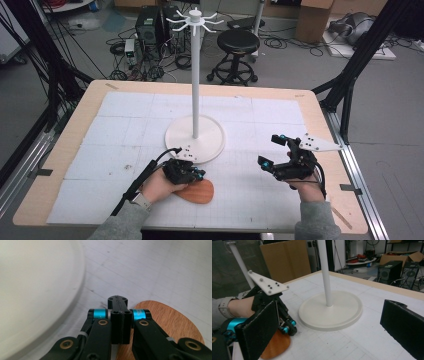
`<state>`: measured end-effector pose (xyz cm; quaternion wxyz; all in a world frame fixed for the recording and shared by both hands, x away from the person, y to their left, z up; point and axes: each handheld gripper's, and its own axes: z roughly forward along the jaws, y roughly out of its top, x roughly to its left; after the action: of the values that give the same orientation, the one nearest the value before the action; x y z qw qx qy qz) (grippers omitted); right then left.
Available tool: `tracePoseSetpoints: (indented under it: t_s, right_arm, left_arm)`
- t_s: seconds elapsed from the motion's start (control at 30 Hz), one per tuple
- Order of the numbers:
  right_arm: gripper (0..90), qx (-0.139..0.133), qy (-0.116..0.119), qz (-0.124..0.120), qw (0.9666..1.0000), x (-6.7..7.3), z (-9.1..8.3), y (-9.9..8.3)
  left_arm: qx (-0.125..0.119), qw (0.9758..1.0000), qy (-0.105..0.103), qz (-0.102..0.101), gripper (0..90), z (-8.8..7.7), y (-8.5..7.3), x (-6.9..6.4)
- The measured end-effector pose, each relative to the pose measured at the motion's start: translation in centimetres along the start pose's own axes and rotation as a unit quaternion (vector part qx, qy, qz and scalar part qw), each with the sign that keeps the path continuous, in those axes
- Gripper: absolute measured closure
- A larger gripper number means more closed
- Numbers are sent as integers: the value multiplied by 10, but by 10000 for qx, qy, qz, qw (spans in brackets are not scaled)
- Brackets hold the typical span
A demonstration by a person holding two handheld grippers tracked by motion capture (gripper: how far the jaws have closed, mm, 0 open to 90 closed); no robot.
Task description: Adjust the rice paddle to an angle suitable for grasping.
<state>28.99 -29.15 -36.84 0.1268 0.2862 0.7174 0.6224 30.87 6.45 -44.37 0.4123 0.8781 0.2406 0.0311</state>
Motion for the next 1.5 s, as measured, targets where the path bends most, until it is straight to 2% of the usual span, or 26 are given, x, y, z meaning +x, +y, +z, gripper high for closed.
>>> tracePoseSetpoints:
  t_s: [0.03, 0.07, 0.13, 0.2, 0.23, 0.3, 0.33, 0.37, 0.5, 0.63, 0.7, 0.8, 0.87, 0.9, 0.97, 1.0, 1.03, 1.1, 1.17, 1.2, 1.27, 1.37, 1.47, 1.5]
  right_arm:
    - [10, -2, 1, -1, 10000, 0, 0, 0]
    - [10, -4, 3, -2, 10000, 0, 0, 0]
    - [10, -11, -2, -24, 10000, 0, 0, 0]
    - [10, -21, 15, 6, 10000, 1, -1, 0]
    - [10, -35, -1, -24, 10000, 1, -1, 0]
    - [10, -35, -7, -19, 10000, 1, -2, 0]
    - [10, -31, -13, -15, 10000, 1, -2, 0]
    - [10, -27, -8, -25, 10000, 1, -2, 0]
    - [10, 0, -9, -34, 10000, 1, -1, -1]
    - [10, 2, -5, 2, 10000, 2, -2, -1]
    - [10, 6, -11, -7, 10000, 2, -2, -1]
    - [10, 36, -2, -21, 10000, 2, -1, -2]
    - [10, 34, 2, -42, 10000, 2, -1, -2]
    - [10, 21, 23, -39, 10000, 3, -2, -1]
    - [10, -1, 19, 4, 10000, 2, -3, -1]
    - [10, -1, 19, 4, 10000, 2, -3, -1]
    - [10, -19, 16, -19, 10000, 1, -3, -2]
    - [10, -16, 7, -21, 10000, 1, -3, -2]
    - [10, -3, 18, 5, 10000, 2, -3, -2]
    - [10, -3, 18, 5, 10000, 2, -3, -2]
    - [10, 41, 10, -18, 10000, 2, -2, -2]
    - [10, 80, -3, -21, 10000, 2, 0, -3]
    - [10, 83, 16, -59, 9999, 1, 1, -3]
    - [10, 108, 24, -34, 9999, 1, 1, -4]
  left_arm:
    - [0, 10000, 0, 0, 898, 0, 0, 0]
    - [107, 9998, -72, 169, 898, -2, -1, -6]
    - [124, 9994, -112, 309, 898, -4, -4, -13]
    - [124, 9991, -140, 369, 898, -5, -6, -15]
    - [123, 9986, -254, 452, 898, -9, -10, -18]
    - [72, 9986, -279, 454, 898, -11, -13, -20]
    - [2, 9984, -411, 386, 898, -15, -20, -20]
    - [-12, 9983, -457, 369, 898, -17, -23, -20]
    - [-40, 9977, -505, 446, 898, -25, -31, -25]
    - [-22, 9973, -497, 547, 898, -30, -36, -30]
    - [-85, 9968, -506, 610, 898, -33, -40, -32]
    - [-179, 9964, -431, 714, 897, -37, -40, -34]
    - [-216, 9961, -452, 732, 897, -39, -40, -34]
    - [-275, 9956, -482, 758, 897, -43, -39, -34]
    - [-390, 9950, -411, 821, 897, -57, -41, -34]
    - [-390, 9950, -411, 821, 897, -57, -41, -34]
    - [-473, 9949, -365, 807, 897, -68, -46, -33]
    - [-511, 9953, -312, 766, 897, -81, -53, -32]
    - [-535, 9959, -247, 684, 897, -92, -62, -30]
    - [-535, 9959, -247, 684, 897, -92, -62, -30]
    - [-544, 9964, -182, 623, 897, -107, -76, -27]
    - [-490, 9968, -138, 609, 897, -115, -83, -26]
    - [-439, 9971, -117, 618, 897, -117, -87, -26]
    - [-351, 9974, -109, 623, 897, -115, -89, -25]
